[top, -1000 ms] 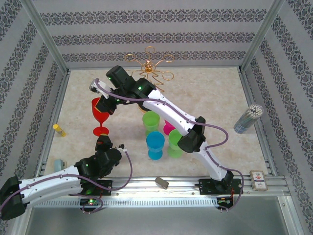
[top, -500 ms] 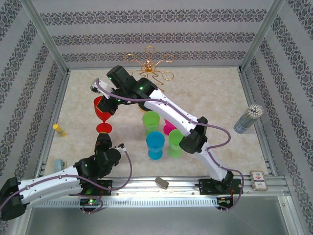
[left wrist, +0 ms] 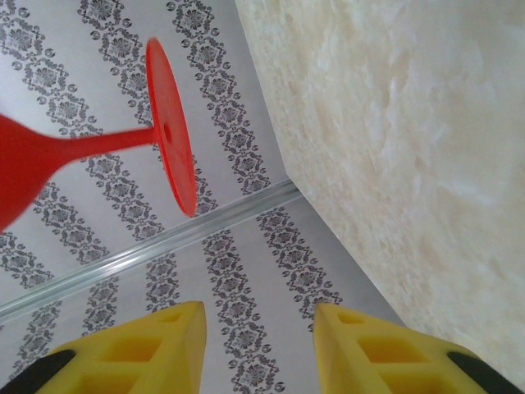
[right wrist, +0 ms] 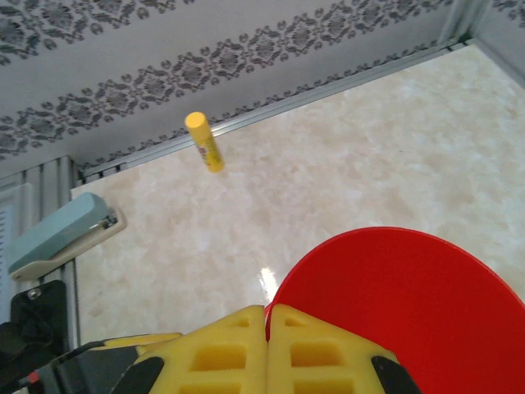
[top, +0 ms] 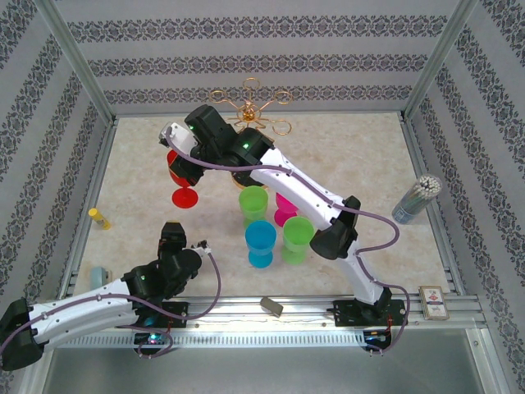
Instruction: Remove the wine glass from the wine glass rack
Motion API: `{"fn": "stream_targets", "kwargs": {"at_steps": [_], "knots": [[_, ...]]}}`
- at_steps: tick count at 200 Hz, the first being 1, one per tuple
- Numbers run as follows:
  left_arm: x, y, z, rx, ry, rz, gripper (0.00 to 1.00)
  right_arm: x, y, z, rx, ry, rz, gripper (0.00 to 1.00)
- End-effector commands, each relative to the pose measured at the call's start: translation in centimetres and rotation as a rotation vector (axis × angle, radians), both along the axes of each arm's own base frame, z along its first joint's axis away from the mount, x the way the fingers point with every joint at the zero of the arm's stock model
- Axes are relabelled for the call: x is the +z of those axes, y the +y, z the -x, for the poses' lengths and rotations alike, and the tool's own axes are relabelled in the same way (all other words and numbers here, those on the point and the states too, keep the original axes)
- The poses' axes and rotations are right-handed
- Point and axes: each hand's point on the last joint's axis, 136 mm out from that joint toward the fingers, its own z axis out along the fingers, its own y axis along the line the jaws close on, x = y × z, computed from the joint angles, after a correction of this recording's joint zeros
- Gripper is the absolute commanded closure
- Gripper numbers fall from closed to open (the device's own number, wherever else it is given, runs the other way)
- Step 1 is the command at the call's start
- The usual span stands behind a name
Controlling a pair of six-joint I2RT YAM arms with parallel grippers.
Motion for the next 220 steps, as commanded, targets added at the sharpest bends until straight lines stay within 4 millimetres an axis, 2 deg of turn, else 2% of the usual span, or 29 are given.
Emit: {"fn": "stream_targets", "kwargs": {"at_steps": [1, 72, 122, 203, 220], "knots": [[0.1, 0.4, 0.4, 0.006, -0.005, 0.022, 0.59, 2.1, -1.0, -0.8, -0.078, -0.054, -0.018, 1.0], [0.5, 1.3, 0.6, 0.038, -0.026, 0.102, 0.53, 1.0, -2.1, -1.2, -0.152, -0.028, 0.006, 1.0], [0.6, 1.9, 0.9, 0.049, -0.027, 0.172, 0.54, 0.4, -2.9, -1.0, -0.188, -0.008, 0.005, 1.0], [4.5, 2.5, 0.7, 0.079, -0.166, 0.432, 0.42, -1.0, -4.8, 0.5, -0.232, 0.047, -0.058, 1.0], [5.4, 2.6, 0.7, 0.086, -0.196, 0.49, 0.4, -1.1, -5.1, 1.3, -0.223, 0.063, -0.075, 1.0]]}}
